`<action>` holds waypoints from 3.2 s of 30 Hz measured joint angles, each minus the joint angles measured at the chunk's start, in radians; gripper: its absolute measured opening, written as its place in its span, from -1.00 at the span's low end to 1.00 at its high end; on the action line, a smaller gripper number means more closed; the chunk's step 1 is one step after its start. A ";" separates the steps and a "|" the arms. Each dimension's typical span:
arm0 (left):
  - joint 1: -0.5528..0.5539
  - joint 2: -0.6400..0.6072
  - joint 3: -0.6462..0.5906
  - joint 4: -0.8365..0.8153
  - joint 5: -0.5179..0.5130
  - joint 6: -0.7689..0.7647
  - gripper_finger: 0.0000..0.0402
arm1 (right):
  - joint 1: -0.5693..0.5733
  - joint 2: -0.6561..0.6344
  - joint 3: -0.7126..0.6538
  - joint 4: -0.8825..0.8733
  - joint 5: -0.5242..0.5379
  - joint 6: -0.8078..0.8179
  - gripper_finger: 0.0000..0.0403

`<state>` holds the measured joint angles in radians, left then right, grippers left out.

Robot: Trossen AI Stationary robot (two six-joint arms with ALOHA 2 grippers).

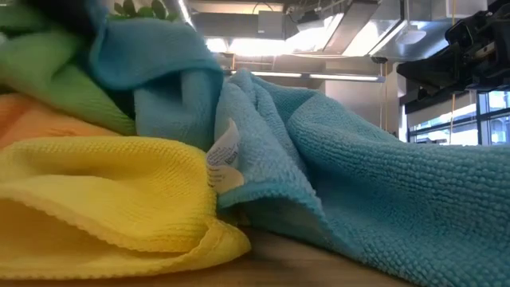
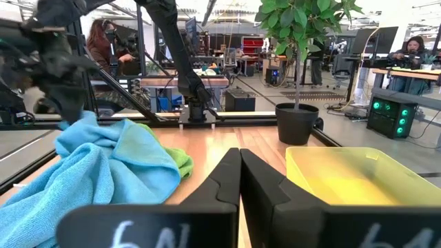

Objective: Fold microfiber towels
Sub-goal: Fold the left blue microfiber towel

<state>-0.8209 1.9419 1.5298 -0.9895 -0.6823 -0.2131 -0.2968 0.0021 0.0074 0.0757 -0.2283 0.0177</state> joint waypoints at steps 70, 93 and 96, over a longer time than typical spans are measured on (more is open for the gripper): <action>0.006 -0.005 0.106 -0.098 0.032 -0.066 -1.00 | 0.000 0.000 0.000 0.000 0.000 0.000 -0.95; 0.184 -0.062 0.539 -0.391 -0.401 0.331 -1.00 | 0.000 0.000 0.000 0.117 -0.001 -0.039 -0.95; 0.227 -0.109 0.624 -0.384 -0.402 0.358 -1.00 | 0.000 0.000 0.000 0.188 -0.015 0.062 -0.95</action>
<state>-0.5934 1.8329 2.1535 -1.3732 -1.0846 0.1451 -0.2967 0.0021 0.0073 0.2634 -0.2438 0.0795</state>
